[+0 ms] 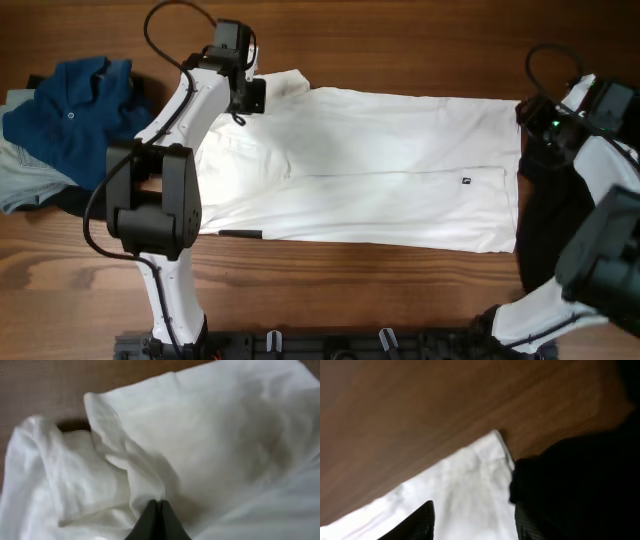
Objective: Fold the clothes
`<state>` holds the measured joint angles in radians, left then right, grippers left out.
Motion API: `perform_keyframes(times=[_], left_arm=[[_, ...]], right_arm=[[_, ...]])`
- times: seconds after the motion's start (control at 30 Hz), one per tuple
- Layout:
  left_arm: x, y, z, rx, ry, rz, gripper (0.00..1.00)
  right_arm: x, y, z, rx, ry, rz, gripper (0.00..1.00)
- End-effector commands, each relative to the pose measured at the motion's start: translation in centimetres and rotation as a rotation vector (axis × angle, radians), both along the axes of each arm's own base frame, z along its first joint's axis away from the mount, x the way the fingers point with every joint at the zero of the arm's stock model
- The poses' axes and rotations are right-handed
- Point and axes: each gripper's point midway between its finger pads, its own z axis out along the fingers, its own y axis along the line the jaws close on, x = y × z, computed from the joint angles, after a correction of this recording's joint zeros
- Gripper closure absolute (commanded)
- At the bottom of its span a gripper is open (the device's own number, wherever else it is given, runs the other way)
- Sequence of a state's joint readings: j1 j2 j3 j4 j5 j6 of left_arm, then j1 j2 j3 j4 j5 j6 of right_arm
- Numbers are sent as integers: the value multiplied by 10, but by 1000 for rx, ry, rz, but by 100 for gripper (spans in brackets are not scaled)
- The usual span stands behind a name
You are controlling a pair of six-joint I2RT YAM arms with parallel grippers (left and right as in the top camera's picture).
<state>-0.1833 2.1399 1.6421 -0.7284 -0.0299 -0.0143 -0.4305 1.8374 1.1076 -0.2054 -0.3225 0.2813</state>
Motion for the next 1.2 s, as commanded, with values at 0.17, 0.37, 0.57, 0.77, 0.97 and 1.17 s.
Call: perform_keyframes(times=[0.17,0.37,0.57,0.77,0.97,1.17], left_arm=[[-36,7,59,-14,25,80,96],[-53,10,57,0,88,81,96],[-54,10,57,-4,95,95,96],[-54,10,57,-3,94,95,96],[-53,10,57,-4,90,95,96],[-53,12,57,5,90,98,96]], right_arm=[[7,0,-80,39,72,0,45],[23,3,-74,51,-10,26,46],[28,31,-82,85,-11,103,56],[28,36,-88,61,20,100,90],[32,37,-61,60,-30,121,96],[29,43,-5,25,-96,178,96]])
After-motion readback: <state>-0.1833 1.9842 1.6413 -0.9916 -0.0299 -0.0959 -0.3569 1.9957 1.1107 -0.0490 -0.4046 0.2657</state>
